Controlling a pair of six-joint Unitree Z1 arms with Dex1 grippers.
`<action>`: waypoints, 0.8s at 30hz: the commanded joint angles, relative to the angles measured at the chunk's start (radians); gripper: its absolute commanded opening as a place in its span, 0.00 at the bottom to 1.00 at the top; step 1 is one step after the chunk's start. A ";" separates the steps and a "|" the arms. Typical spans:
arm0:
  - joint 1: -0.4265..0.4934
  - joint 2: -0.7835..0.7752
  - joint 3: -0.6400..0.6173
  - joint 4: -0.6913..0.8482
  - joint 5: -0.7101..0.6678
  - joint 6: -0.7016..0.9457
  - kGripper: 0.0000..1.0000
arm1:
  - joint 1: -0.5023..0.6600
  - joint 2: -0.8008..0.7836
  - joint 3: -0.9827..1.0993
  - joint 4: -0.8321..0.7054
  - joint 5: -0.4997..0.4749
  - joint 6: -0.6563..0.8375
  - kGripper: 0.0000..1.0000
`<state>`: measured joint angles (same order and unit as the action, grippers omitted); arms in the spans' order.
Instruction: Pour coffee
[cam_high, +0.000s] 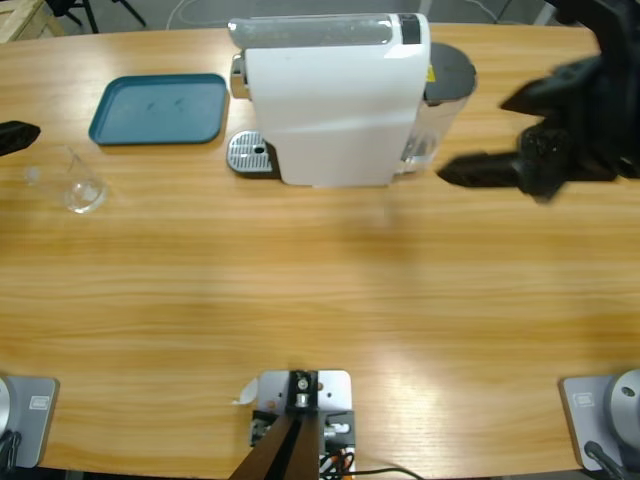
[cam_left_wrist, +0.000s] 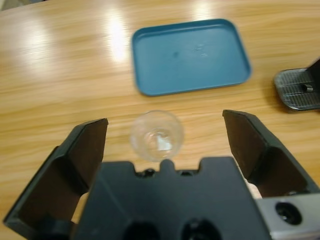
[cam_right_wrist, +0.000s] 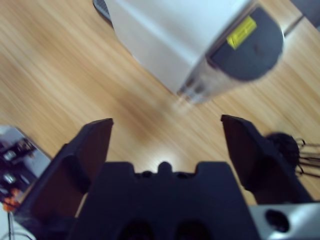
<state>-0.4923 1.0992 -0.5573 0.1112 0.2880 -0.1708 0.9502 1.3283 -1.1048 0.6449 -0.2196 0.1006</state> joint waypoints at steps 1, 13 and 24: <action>0.029 0.058 0.099 -0.074 0.059 -0.011 0.93 | -0.018 -0.119 0.121 0.051 0.008 0.052 1.00; 0.029 0.141 0.166 -0.200 0.026 -0.079 0.96 | -0.062 -0.164 0.238 -0.022 0.038 0.066 1.00; 0.029 0.283 0.172 -0.304 0.025 -0.126 0.90 | -0.082 -0.168 0.294 -0.088 0.067 0.065 1.00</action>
<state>-0.4749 1.3057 -0.4219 -0.1484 0.3217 -0.2448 0.8876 1.1856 -0.8687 0.5871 -0.1777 0.1552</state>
